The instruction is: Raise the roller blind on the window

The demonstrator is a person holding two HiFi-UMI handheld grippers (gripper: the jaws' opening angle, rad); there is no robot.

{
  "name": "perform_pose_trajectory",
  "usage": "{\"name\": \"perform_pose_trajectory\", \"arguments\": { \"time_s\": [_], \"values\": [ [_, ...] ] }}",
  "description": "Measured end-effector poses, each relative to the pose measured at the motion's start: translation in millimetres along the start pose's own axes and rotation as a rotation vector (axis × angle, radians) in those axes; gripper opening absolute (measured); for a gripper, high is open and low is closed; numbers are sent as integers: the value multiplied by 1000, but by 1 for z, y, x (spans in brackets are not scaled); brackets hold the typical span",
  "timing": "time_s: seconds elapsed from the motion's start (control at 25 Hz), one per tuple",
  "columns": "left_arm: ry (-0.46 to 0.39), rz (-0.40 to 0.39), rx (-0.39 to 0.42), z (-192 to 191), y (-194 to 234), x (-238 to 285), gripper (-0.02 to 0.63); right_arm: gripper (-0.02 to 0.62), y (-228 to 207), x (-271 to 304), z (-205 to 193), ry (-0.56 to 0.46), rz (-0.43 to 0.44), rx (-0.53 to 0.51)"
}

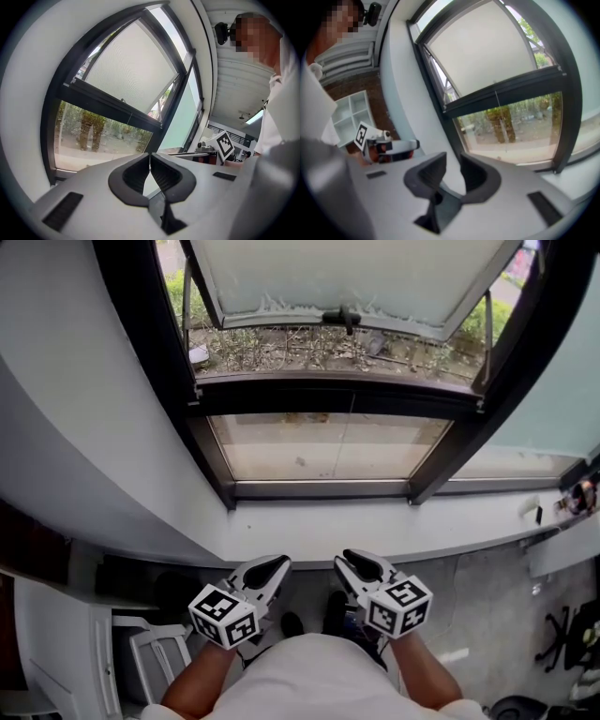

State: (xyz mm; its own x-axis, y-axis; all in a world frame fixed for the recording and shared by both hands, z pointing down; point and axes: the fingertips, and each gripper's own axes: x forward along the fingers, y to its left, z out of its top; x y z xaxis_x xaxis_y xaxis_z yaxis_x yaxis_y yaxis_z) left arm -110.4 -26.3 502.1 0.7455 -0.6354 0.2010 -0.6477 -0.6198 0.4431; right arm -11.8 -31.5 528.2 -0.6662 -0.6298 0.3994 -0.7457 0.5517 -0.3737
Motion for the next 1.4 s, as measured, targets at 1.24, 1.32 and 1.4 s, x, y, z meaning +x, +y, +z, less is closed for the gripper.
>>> {"name": "perform_pose_trajectory", "arguments": {
  "time_s": [1.24,1.32,1.4],
  "values": [
    [-47,166,50,51,28,122,31,86,-126,34,66,60,142,-70],
    [-42,155,59,55,32,118,31,86,-123,37,66,54,134,-48],
    [-36,143,65,59,37,112,31,86,-119,42,66,44,121,-24]
  ]
}}
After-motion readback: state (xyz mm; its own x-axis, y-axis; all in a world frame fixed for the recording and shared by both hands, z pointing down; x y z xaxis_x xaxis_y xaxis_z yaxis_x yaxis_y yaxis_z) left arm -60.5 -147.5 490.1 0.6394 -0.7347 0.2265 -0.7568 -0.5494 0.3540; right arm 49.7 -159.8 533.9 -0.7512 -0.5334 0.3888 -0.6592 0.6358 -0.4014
